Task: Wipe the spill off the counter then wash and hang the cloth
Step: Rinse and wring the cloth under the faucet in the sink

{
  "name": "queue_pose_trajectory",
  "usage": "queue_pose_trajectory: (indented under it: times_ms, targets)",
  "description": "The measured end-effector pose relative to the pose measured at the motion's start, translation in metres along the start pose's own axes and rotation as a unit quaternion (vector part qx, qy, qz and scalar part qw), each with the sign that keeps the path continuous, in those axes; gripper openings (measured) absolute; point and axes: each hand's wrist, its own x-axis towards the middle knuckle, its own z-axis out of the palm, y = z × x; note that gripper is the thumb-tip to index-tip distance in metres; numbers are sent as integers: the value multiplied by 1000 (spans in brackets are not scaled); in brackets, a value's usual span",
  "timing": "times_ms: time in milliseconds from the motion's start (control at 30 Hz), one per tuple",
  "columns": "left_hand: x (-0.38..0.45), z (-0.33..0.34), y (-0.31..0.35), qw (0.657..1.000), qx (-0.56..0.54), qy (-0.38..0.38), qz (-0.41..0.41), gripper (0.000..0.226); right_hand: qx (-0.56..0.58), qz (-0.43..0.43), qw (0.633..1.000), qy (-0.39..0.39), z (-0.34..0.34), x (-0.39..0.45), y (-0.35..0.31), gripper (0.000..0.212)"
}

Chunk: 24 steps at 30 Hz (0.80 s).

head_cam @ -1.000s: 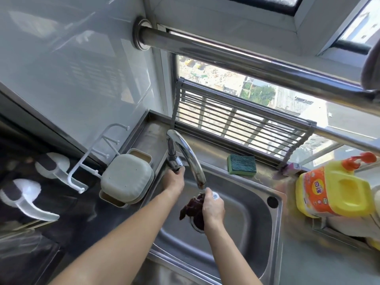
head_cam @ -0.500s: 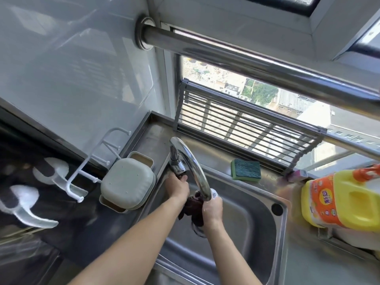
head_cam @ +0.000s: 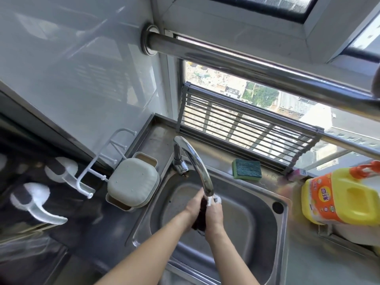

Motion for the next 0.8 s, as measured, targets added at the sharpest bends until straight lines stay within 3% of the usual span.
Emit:
queue_pose_trajectory:
  times_ms: [100, 200, 300, 433, 533, 600, 700, 800]
  targets:
    - [11, 2, -29, 997, -63, -49, 14, 49, -131, -81, 988, 16, -6, 4, 17, 24]
    - [15, 3, -38, 994, -98, -39, 14, 51, -290, -155, 943, 39, -12, -4, 28, 32]
    - [12, 6, -43, 995, -75, -59, 38, 63, -258, -205, 942, 62, -17, -18, 27, 38]
    - [10, 3, -37, 995, -57, -60, 54, 55, -296, -233, 926, 34, -18, -30, 17, 59]
    - [13, 3, -32, 993, -5, -35, 115, 56, -244, -234, 941, -6, -20, -28, 10, 44]
    - [13, 5, -28, 991, 12, -22, 129, 47, -236, -247, 940, 7, -22, -25, 10, 46]
    - [14, 5, -18, 993, -82, -2, 83, 42, -234, -248, 940, 13, -23, -25, 12, 44]
    - [15, 8, -9, 986, -159, -28, 39, 53, -245, -246, 938, 1, -23, -26, 18, 42]
